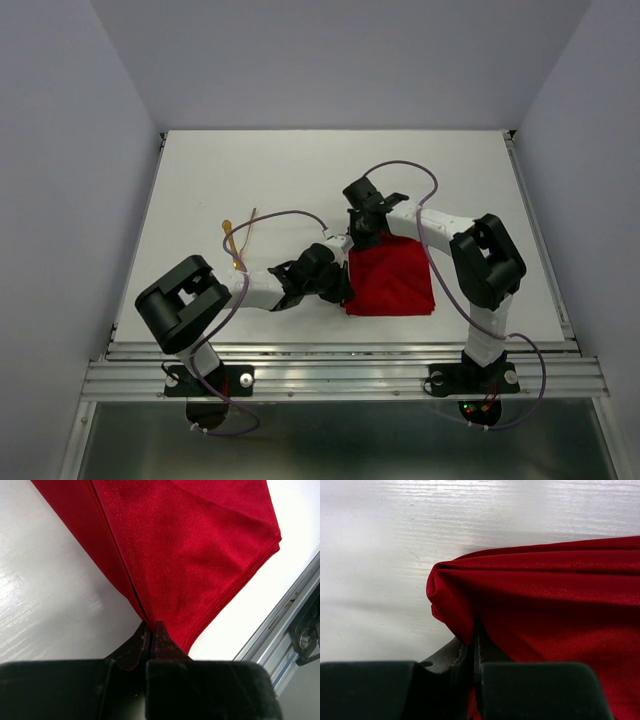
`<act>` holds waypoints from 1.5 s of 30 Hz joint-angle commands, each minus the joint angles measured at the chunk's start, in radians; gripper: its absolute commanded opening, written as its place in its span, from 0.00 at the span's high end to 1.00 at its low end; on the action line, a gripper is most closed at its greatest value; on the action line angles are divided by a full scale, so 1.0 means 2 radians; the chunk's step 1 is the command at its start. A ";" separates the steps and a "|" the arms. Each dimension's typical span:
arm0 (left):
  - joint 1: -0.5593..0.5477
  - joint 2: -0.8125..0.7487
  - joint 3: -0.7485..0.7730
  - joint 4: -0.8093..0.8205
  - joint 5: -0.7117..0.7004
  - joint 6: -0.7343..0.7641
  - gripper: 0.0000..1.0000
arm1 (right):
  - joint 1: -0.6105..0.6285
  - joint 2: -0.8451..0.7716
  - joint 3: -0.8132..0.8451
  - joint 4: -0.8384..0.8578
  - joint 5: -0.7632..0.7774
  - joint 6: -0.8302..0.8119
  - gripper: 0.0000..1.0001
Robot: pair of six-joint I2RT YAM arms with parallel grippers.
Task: Fold the napkin into a case and place the utensils inside
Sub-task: Turn over the upper triangle folded napkin at the center of the board.
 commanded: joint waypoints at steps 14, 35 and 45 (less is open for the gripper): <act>-0.012 0.015 -0.026 -0.025 0.029 -0.016 0.74 | 0.029 0.021 -0.001 0.094 0.065 0.036 0.98; 0.006 -0.200 -0.046 -0.177 -0.039 -0.049 0.12 | 0.049 0.013 -0.003 0.079 0.080 0.056 0.68; 0.090 -0.321 -0.043 -0.215 -0.030 -0.054 0.08 | 0.069 -0.037 0.043 0.068 0.060 0.040 0.26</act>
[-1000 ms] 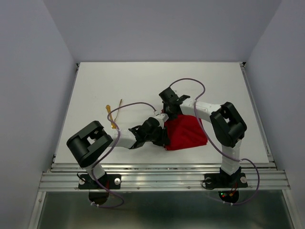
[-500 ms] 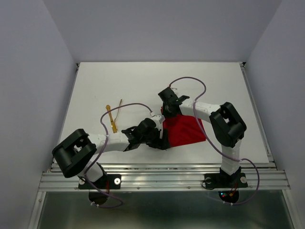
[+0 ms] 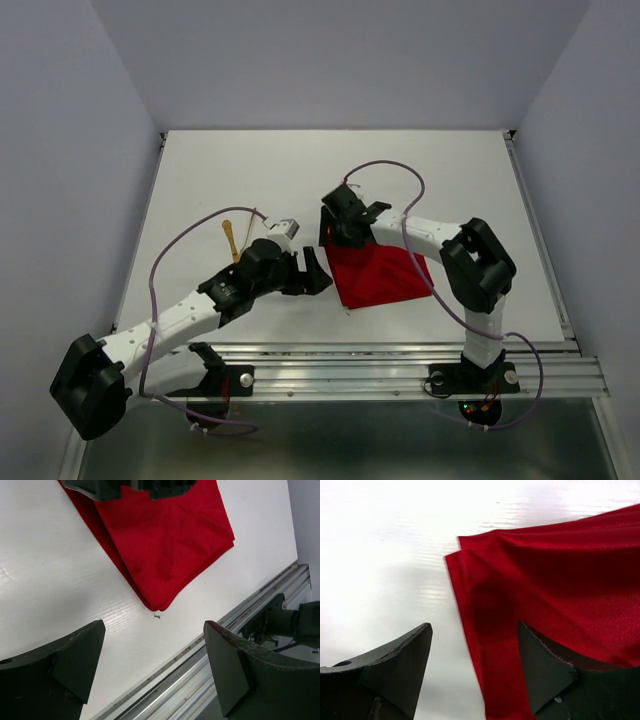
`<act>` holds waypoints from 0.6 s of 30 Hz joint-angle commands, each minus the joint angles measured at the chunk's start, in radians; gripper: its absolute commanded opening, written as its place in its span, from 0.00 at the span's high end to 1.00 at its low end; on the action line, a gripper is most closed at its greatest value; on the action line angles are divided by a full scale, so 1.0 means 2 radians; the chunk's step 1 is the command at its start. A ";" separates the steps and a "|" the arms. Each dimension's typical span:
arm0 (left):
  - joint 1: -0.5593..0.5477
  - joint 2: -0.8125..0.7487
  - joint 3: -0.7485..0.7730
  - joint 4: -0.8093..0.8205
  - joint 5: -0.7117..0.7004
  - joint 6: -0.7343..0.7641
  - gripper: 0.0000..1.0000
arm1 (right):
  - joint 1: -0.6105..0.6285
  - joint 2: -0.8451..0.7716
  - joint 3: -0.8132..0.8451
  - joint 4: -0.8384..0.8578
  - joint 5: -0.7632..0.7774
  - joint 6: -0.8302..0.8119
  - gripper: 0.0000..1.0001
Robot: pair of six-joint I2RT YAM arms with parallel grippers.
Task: Fold the napkin into a case and place the utensils inside
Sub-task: Turn over the upper triangle folded napkin at the center of the board, then smooth out the lower triangle-folded napkin at the center of the board.
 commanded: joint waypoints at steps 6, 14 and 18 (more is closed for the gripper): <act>0.048 0.009 0.045 -0.021 -0.018 -0.025 0.20 | -0.020 -0.144 0.002 -0.019 0.088 -0.029 0.24; 0.082 0.153 0.146 -0.025 -0.034 -0.046 0.97 | -0.045 -0.178 -0.059 -0.038 0.043 -0.031 0.51; 0.118 0.246 0.184 0.009 0.018 -0.034 1.00 | -0.027 -0.154 -0.055 -0.031 0.032 -0.042 0.53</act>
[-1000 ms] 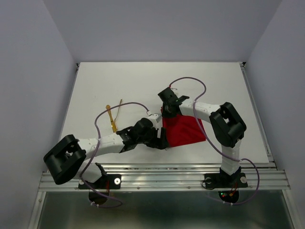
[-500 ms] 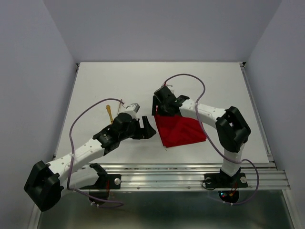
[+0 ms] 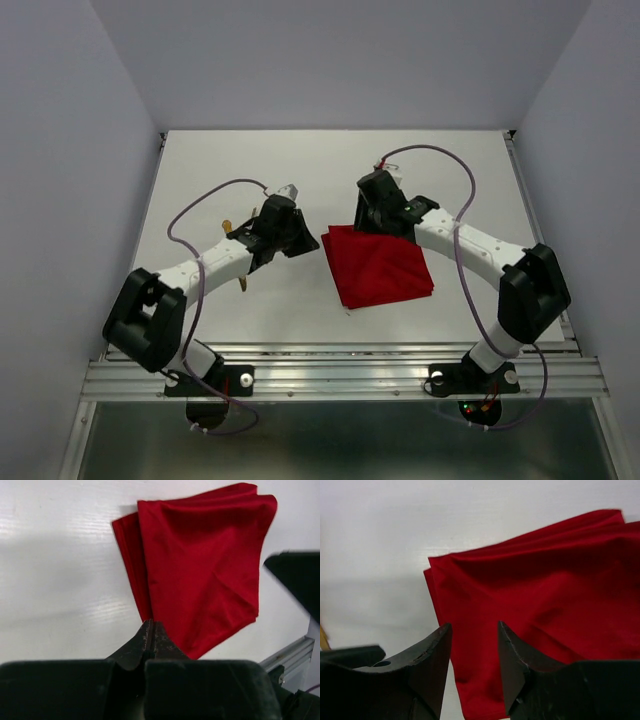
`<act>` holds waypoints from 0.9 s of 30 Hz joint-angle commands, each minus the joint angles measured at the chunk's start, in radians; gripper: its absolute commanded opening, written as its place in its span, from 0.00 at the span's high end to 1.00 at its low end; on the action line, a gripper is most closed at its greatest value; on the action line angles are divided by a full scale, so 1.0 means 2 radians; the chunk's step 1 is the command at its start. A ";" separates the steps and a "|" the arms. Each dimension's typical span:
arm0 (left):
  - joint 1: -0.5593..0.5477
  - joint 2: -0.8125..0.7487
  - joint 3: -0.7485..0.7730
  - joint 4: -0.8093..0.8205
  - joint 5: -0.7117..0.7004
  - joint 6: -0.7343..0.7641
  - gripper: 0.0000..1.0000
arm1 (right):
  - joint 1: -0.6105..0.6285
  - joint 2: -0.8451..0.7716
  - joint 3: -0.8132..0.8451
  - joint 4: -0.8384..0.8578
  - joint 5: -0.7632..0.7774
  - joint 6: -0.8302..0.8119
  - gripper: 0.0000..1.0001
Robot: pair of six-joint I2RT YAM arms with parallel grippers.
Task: Fold the napkin into a case and place the utensils inside
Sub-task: Smooth out the lower triangle-folded napkin at the center of the board.
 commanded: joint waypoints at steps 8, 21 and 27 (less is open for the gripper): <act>0.047 0.163 0.112 0.045 0.068 0.007 1.00 | 0.043 0.109 0.056 -0.010 -0.021 -0.031 0.51; 0.059 0.244 0.147 0.041 0.072 0.008 1.00 | 0.048 0.200 0.119 -0.015 -0.035 -0.038 0.52; 0.062 0.261 0.152 0.045 0.083 0.011 1.00 | 0.048 0.214 0.126 -0.015 -0.037 -0.042 0.52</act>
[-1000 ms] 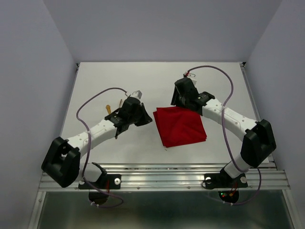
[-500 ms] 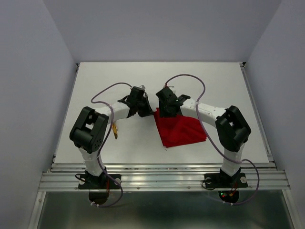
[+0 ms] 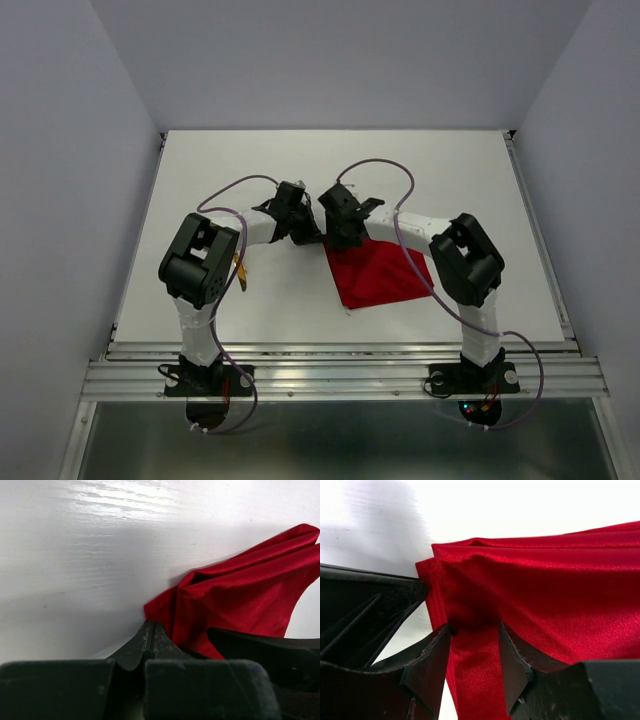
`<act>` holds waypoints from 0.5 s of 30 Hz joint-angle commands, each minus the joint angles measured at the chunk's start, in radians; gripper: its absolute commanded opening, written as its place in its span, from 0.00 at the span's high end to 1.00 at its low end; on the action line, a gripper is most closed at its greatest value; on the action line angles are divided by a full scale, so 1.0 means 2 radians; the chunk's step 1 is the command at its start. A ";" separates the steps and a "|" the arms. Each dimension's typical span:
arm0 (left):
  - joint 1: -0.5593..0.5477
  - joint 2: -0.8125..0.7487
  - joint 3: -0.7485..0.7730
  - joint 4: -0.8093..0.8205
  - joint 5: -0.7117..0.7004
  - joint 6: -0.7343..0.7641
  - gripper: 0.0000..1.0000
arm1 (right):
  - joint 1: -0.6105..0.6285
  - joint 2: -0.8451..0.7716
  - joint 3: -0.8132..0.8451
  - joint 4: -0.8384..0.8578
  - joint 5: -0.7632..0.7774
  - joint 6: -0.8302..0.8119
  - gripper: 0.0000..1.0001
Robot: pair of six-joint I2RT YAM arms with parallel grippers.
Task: Fold the napkin into a case and place the utensils inside
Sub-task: Smooth out the lower triangle-folded napkin at the center of the board.
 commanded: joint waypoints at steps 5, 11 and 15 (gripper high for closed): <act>0.004 0.023 0.029 0.001 0.015 0.015 1.00 | 0.003 0.018 0.033 0.006 0.001 -0.008 0.57; 0.004 0.025 0.023 0.001 0.013 0.018 1.00 | 0.003 0.018 0.034 0.005 0.008 -0.005 0.78; 0.005 0.031 0.023 0.001 0.015 0.019 1.00 | 0.003 0.014 0.034 0.005 0.007 -0.003 0.89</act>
